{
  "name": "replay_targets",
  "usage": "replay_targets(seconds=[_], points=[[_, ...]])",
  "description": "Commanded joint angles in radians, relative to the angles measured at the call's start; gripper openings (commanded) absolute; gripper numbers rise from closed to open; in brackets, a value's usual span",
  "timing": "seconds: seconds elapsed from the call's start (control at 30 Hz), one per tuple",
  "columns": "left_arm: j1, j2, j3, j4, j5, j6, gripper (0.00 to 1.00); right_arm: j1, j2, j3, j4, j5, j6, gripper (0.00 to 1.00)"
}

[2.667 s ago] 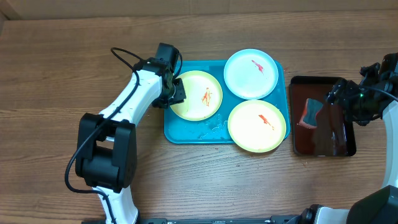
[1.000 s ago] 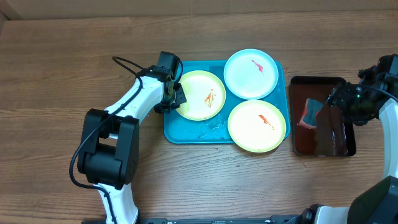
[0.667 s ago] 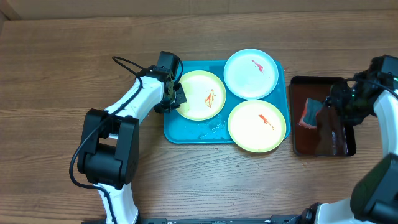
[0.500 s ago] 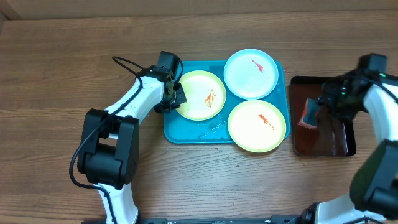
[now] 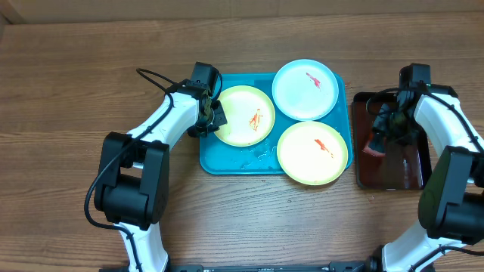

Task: Clean dirty plates on tray and stack at the side
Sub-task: 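Reach right gripper into the brown tray and grasp the green sponge, then carry the sponge with right gripper onto the left yellow plate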

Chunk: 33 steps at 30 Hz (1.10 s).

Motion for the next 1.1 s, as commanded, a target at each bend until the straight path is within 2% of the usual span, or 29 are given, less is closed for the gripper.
replay_targets(seconds=[0.0,0.1,0.3,0.57,0.63,0.7,0.83,0.87,1.07], points=[[-0.001,0.048,-0.013,-0.006,-0.008,0.006,0.04,0.003,0.004,-0.006,0.013,-0.023,-0.025,0.42],[-0.001,0.048,-0.013,-0.006,-0.007,0.006,0.04,0.009,0.004,-0.006,0.013,-0.064,-0.051,0.41],[-0.001,0.048,-0.013,-0.007,-0.008,0.006,0.04,0.012,0.004,-0.019,0.014,-0.026,-0.047,0.40],[-0.001,0.048,-0.013,-0.007,-0.008,0.006,0.04,0.012,0.004,-0.107,0.081,-0.009,-0.048,0.38],[-0.001,0.048,-0.013,-0.007,-0.008,0.006,0.04,0.012,0.004,-0.117,0.095,-0.008,-0.048,0.33],[-0.001,0.048,-0.013,-0.007,-0.008,0.006,0.04,0.012,0.004,-0.117,0.103,-0.008,-0.048,0.23],[-0.001,0.048,-0.013,-0.007,-0.008,0.006,0.04,0.012,0.004,-0.117,0.110,-0.008,-0.048,0.11],[-0.001,0.048,-0.013,-0.007,-0.008,0.006,0.04,0.012,0.004,-0.116,0.107,-0.008,-0.048,0.04],[-0.001,0.048,-0.013,-0.007,-0.008,0.006,0.04,0.012,0.004,-0.031,-0.006,-0.008,-0.048,0.04]])
